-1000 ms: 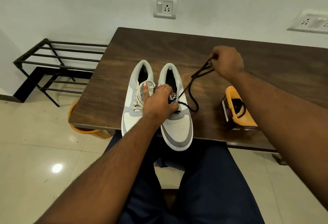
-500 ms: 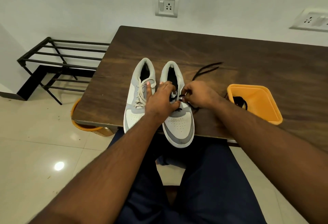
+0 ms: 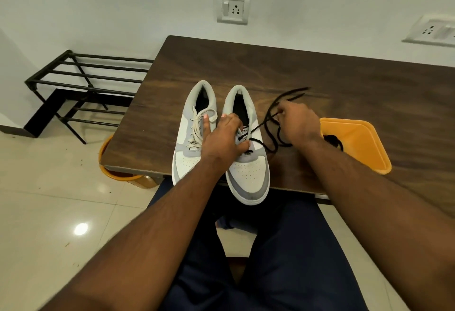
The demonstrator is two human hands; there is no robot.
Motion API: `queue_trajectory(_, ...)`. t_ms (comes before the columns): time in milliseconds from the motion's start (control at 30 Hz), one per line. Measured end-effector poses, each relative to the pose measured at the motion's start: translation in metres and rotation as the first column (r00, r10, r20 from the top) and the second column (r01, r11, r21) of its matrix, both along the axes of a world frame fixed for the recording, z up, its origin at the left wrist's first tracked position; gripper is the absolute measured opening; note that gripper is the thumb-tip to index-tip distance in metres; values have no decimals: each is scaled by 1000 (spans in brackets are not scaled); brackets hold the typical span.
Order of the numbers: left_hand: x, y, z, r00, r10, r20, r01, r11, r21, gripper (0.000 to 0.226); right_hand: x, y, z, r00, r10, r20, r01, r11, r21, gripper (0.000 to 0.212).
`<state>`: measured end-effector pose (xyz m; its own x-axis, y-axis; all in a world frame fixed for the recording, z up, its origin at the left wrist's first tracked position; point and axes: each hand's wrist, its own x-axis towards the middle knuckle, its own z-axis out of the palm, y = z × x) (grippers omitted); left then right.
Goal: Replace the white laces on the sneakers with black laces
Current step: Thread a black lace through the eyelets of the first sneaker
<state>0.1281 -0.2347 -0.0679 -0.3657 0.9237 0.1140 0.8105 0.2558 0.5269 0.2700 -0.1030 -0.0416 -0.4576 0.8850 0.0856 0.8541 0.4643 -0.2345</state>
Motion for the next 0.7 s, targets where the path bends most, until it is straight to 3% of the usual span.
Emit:
queue_trajectory(33, 0, 0, 0, 1000, -6, -2, 6, 1000, -7, 37, 0, -4, -5, 983, -81, -167, 61, 991, -121, 17)
queue_trajectory(100, 0, 1, -2, 999, -28, -14, 28, 1000, -4, 53, 1, -21, -14, 875, -237, -421, 41, 905, -424, 45)
queue_trajectory(167, 0, -3, -6, 999, -41, -13, 41, 999, 20, 67, 8, -44, -20, 852, -273, -447, -59, 797, -601, 72)
queue_trajectory(267, 11, -15, -13, 998, 3, 66, -13, 988, 153, 70, 25, -70, -29, 930, -122, -347, -92, 836, -541, 72)
queue_trajectory(333, 23, -26, -18, 993, 47, 108, -75, 959, 272, 59, 36, -79, -27, 986, 10, -164, -78, 907, -415, 61)
queue_trajectory(400, 33, -38, -22, 984, 102, 146, -149, 921, 360, 38, 39, -91, -16, 989, 143, -46, -150, 909, -388, 51)
queue_trajectory(433, 37, -44, -23, 971, 133, 200, -200, 907, 371, 26, 39, -97, -8, 980, 170, -101, -197, 876, -439, 49)
queue_trajectory(467, 42, -50, -20, 942, 159, 296, -261, 901, 347, 16, 37, -105, 4, 959, 131, -250, -248, 813, -526, 46)
queue_trajectory(500, 47, -55, -17, 882, 174, 438, -324, 899, 294, 12, 35, -112, 15, 895, 25, -446, -328, 714, -618, 41)
queue_trajectory(567, 56, -62, -4, 610, 156, 777, -390, 912, 123, 24, 26, -120, 30, 670, -268, -692, -488, 544, -683, 33)
queue_trajectory(633, 59, -66, 6, 291, 80, 954, -310, 951, 15, 46, 15, -120, 33, 510, -419, -751, -516, 549, -657, 26)
queue_trajectory(700, 57, -71, 11, 177, 31, 984, -205, 979, 6, 59, 5, -116, 33, 412, -497, -764, -459, 611, -645, 19)
